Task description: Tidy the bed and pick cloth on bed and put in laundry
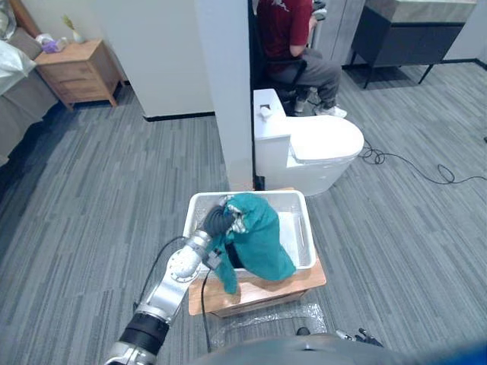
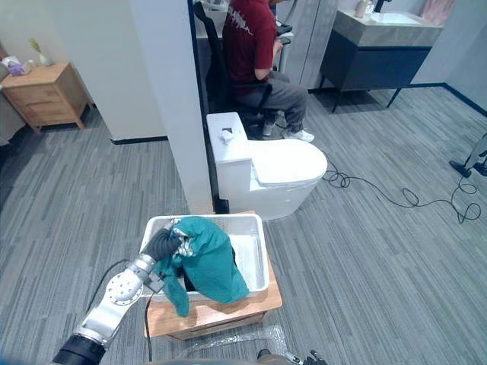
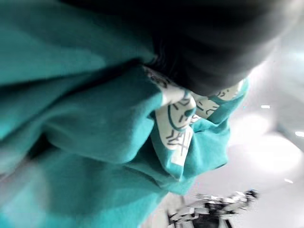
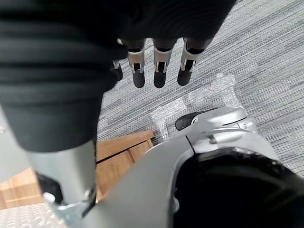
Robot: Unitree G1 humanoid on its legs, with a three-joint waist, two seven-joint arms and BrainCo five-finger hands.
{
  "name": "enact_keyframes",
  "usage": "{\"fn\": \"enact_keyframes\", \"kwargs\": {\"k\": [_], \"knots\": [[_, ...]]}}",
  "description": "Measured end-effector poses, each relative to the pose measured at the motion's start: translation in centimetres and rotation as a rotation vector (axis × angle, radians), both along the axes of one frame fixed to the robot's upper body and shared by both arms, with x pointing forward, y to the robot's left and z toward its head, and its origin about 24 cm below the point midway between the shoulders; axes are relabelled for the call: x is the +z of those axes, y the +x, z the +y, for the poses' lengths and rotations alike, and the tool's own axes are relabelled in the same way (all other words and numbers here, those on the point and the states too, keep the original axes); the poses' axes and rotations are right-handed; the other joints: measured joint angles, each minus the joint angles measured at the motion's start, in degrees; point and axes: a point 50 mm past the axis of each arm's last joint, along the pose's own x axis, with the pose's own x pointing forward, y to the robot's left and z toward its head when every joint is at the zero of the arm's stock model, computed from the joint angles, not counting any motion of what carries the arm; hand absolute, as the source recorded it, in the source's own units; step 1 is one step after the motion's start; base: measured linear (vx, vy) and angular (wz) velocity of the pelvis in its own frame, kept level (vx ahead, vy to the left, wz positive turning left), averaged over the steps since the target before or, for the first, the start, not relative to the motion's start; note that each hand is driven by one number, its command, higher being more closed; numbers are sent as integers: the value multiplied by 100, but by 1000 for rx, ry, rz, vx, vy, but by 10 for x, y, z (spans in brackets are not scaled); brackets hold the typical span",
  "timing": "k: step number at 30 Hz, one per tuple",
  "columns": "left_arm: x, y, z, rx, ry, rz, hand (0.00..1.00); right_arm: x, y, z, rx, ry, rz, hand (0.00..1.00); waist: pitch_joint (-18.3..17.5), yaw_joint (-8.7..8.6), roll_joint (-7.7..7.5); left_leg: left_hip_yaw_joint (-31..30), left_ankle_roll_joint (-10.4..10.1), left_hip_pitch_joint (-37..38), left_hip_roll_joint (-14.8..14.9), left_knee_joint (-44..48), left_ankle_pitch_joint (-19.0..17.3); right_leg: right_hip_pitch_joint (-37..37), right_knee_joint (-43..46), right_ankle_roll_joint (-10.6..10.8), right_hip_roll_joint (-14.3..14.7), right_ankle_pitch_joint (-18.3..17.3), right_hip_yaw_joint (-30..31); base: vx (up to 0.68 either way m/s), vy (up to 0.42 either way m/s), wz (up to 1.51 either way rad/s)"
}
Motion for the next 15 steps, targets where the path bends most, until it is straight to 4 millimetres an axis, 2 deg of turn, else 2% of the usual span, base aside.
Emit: {"fn": "enact_keyframes", "kwargs": {"k": [6, 10, 15], "knots": [[8, 6, 4, 85, 61, -103, 100, 3, 14, 1, -17, 18, -48, 0, 286, -31, -5, 98, 64, -467, -30, 15, 62, -481, -2, 12, -1, 123, 136, -13, -5, -9], [28, 23, 4, 131, 159, -261, 100, 6, 25, -1, -23, 17, -101, 0, 585, -37, 39, 164, 64, -580, -1, 26, 62, -627, 3, -45, 32, 178, 177, 27, -2, -7], [54, 41, 18, 206, 210, -390, 100, 9, 32, -1, -34, 21, -150, 0, 746, -77, 77, 231, 62, -741, 16, 87, 60, -848, 79, -47, 40, 198, 321, 14, 5, -12]]}}
